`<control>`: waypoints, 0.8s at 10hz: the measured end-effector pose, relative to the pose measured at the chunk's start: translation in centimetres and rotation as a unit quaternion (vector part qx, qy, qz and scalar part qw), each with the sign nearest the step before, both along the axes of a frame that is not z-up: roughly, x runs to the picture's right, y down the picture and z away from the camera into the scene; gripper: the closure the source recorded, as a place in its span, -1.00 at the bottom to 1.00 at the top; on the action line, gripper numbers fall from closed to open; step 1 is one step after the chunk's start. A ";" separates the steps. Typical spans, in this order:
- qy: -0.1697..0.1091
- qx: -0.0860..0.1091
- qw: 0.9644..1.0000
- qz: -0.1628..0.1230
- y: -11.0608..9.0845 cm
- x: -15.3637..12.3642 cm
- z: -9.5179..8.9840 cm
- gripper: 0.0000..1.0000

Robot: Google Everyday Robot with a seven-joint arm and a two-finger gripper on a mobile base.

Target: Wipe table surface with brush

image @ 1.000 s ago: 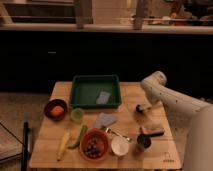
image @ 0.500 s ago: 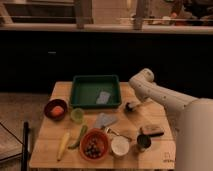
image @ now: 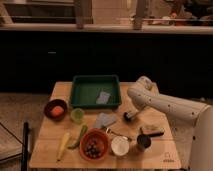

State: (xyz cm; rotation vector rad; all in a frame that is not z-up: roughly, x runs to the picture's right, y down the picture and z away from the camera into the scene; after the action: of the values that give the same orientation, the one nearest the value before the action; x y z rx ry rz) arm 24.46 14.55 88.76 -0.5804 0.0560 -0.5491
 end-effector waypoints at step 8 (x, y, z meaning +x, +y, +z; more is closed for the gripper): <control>0.083 0.022 0.995 0.047 -3.4 7.3 2.7 1.00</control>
State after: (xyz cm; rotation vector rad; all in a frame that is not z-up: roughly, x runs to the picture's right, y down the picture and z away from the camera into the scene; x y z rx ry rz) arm 31.72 11.13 91.48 -0.5827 0.1977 -0.4071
